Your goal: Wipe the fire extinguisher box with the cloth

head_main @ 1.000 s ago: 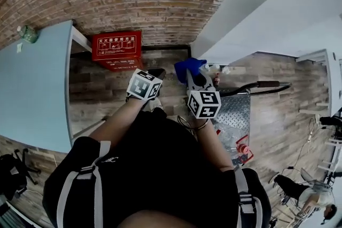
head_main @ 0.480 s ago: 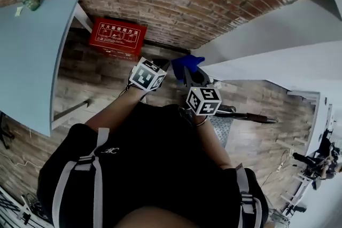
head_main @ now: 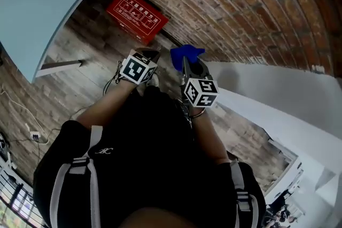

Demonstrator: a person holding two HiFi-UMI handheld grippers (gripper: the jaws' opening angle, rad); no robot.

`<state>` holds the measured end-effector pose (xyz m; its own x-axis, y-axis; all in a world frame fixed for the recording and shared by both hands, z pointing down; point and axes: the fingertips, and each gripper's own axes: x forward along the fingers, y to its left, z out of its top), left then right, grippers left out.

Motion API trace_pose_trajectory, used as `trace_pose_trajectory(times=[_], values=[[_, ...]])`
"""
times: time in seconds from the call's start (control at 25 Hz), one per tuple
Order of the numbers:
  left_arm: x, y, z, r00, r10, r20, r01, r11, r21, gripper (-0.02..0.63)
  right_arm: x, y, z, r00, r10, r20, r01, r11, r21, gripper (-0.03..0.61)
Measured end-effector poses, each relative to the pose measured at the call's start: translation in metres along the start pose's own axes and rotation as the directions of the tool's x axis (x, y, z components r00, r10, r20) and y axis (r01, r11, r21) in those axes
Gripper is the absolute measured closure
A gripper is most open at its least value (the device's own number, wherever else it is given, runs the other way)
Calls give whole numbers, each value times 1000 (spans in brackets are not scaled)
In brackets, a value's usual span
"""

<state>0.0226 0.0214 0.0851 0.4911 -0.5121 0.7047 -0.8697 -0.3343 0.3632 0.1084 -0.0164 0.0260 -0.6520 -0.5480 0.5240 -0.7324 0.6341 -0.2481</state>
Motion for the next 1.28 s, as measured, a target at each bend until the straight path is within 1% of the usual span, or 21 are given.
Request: trace_pose_trajectory(times=[0.08,0.2,0.32,0.44,0.6,0.72,0.88,1.0,1.12,1.28], values=[[5,13,-8,999,37,13,-35,996,-77,615,17,-9,1,999,36,-28,-36,999,-16,537],[19,33,-28,997,76,9,-73,980,-185,615,48,-17,-2,994,70,-80,-74,996,-46,537],[44,50,-52,997,77,-15,-78,969,-235,615,82,-24,-14,991,75,-114,-88,989,-118,537],[74,73,-74,995,85,-43,-93,967,-237,615,121,-33,-36,989,76,-127,-92,987,-131,537],[115,102,-101,993,97,-71,-112,959,-261,615,169,-52,-80,987,81,-141,-102,984,-148,537],[144,117,-126,991,94,-100,-118,956,-269,615,199,-72,-122,986,83,-147,-100,988,-113,537],[183,120,-152,990,65,-125,-95,963,-253,615,231,-109,-155,994,38,-107,-45,997,-64,537],[208,121,-173,990,49,-131,-82,961,-262,615,258,-128,-163,997,24,-76,-30,997,-75,537],[222,123,-202,985,26,-169,-71,961,-266,615,284,-131,-164,999,25,-46,-29,996,-86,537],[228,128,-226,979,17,-203,-72,960,-269,615,319,-123,-152,998,69,-6,-69,986,-153,537]])
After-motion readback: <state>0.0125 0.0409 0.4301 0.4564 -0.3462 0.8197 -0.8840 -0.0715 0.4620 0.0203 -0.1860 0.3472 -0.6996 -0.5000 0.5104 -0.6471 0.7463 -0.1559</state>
